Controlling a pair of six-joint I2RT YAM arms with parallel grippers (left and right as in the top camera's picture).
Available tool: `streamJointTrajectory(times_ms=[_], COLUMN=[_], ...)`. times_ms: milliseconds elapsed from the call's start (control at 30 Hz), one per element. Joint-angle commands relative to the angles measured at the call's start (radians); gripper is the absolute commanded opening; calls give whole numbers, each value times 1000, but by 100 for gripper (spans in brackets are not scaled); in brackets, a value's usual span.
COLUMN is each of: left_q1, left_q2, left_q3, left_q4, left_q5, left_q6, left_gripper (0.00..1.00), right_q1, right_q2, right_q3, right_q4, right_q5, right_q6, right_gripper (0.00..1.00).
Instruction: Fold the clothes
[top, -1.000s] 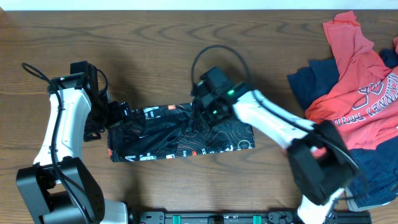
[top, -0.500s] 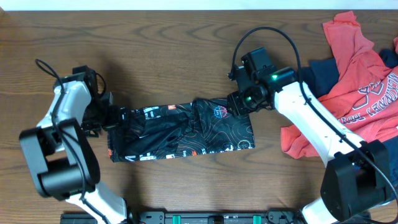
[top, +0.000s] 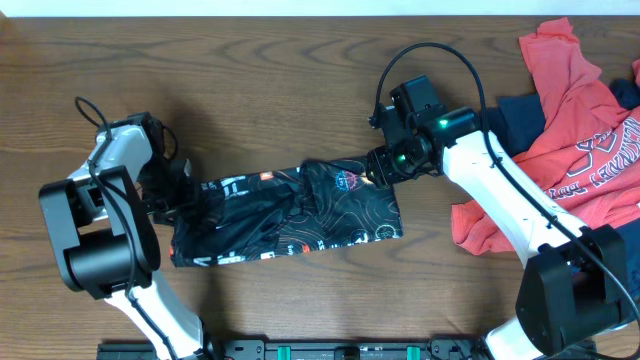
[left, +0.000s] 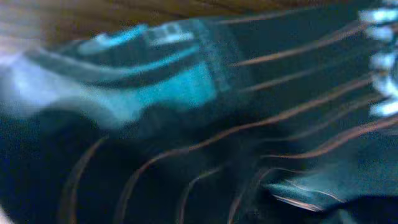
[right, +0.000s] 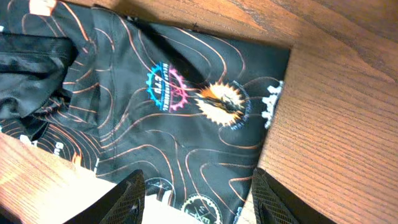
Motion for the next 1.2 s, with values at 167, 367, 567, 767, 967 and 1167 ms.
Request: streamJointTrajectory(times_ms=[167,367,567,767,967,1167], left_q1=[7,42,108,97,73,77], left_q2=[63,34,27,27,27,27], left_q3=[33,230,454,569,525,385], left_q4=[-65,-227,-351,-465,-516,-484], left_q5=[-14,-108,-172,-171,-130,-130], left_q6=[-11,-48,-103,-135,-138,-138], left_gripper=[19,19,19,16,51,72], right_q1=[-11,-44,-124,-210,-226,-225], right_q2=[1,0,0,0,0,0], right_q3=[11,11,11,11,11,11], right_q4=[-8,-28,-29,-40,-52,-59], right_q5=[42,95,105,110,110,110], right_q6=[13,13,13,13,13,13], right_gripper=[54,53,53,53,53,53])
